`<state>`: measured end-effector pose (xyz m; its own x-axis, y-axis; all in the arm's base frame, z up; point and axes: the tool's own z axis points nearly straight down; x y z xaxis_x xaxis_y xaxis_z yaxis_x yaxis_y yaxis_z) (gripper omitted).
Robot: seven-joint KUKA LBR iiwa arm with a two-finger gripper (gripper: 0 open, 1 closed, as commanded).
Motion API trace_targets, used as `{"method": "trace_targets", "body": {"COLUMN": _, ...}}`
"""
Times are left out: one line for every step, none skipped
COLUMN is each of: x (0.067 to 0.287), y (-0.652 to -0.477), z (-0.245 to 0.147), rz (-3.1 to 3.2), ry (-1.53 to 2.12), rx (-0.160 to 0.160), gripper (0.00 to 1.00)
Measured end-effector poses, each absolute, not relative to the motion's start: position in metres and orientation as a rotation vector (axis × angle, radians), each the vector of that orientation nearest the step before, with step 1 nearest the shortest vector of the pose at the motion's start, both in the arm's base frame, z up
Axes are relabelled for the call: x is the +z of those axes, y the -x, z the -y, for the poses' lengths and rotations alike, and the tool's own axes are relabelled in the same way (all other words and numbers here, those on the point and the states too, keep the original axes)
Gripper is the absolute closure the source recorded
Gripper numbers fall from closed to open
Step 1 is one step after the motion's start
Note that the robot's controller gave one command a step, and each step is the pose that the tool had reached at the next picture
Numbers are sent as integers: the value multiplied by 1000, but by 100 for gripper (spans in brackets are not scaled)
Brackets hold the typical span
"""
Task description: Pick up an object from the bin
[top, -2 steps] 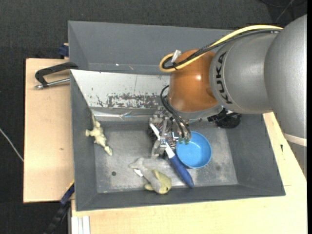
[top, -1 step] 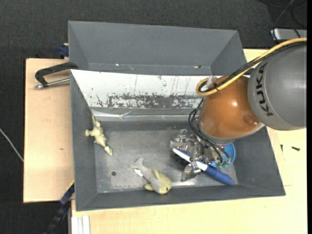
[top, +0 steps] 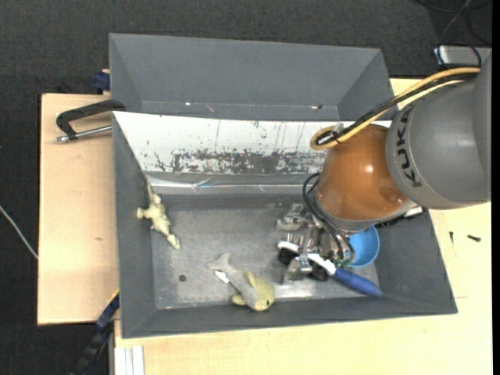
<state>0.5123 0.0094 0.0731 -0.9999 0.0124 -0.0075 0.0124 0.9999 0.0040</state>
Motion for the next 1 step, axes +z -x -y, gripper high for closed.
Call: {"method": "trace_targets", "body": {"x": 75, "y": -514, "z": -11, "rz": -3136, "ry": -18, "rx": 4, "gripper": 0}}
